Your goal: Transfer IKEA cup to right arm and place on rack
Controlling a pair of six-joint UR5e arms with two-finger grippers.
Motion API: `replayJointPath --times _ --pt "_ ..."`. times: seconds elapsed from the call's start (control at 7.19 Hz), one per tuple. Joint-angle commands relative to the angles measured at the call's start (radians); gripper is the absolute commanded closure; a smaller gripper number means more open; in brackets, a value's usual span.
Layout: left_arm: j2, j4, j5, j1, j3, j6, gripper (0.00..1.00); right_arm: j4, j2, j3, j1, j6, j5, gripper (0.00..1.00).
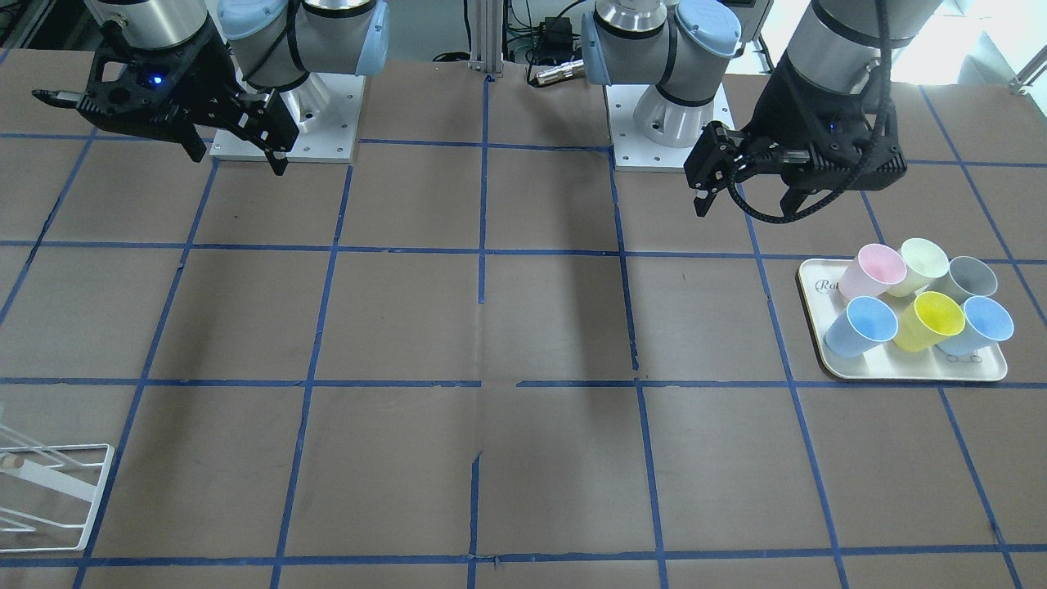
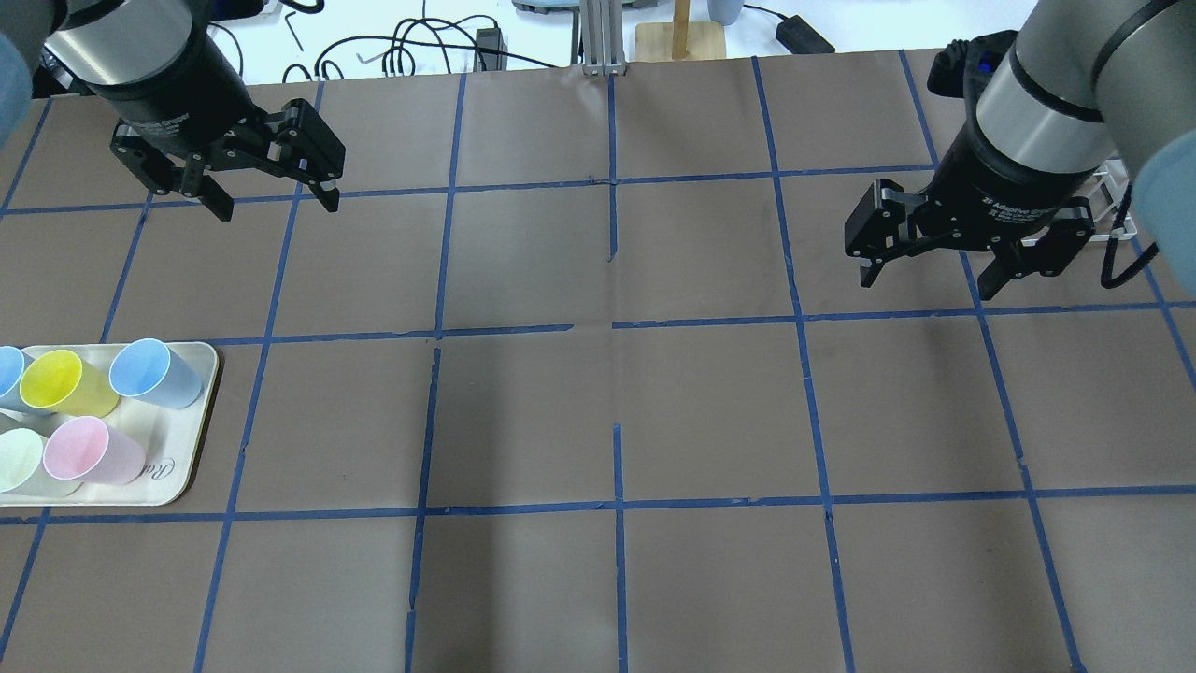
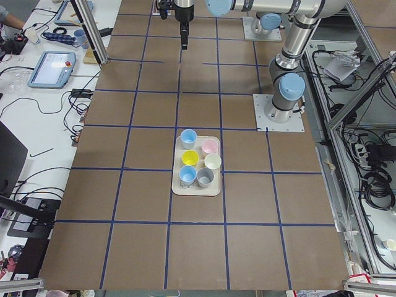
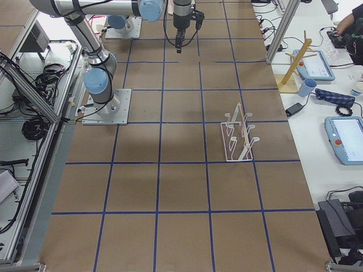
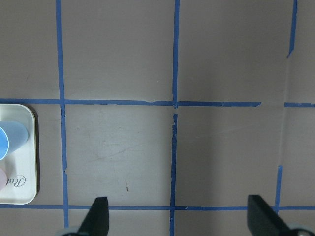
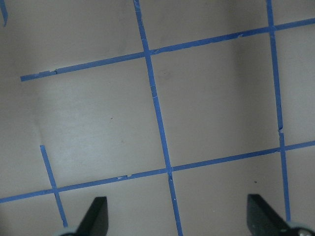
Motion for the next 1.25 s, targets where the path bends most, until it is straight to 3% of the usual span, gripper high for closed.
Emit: replayJointPath --times 0.0,0.28,0.7,0.84,1.11 --pt "0.005 -0.006 0.001 0.000 0.007 0.000 0.00 -0.004 0.002 -0.007 0.001 -0.005 0.024 0.00" --pt "0.010 -0.002 0.001 0.000 -0.003 0.000 0.00 -0.004 -0.003 -0.005 0.000 -0.003 0.143 0.00" --pt "0.001 -0.004 0.005 0.000 0.006 -0.001 0.00 0.004 -0.015 0.004 0.010 -0.009 0.197 0.00" --pt "-0.003 -0.004 0.007 0.000 0.009 0.000 0.00 0.005 -0.007 0.001 0.000 -0.008 0.363 0.00" --pt "-0.006 -0.005 0.004 -0.006 0.004 -0.003 0.00 -0.002 -0.004 0.004 -0.002 -0.009 0.525 0.00"
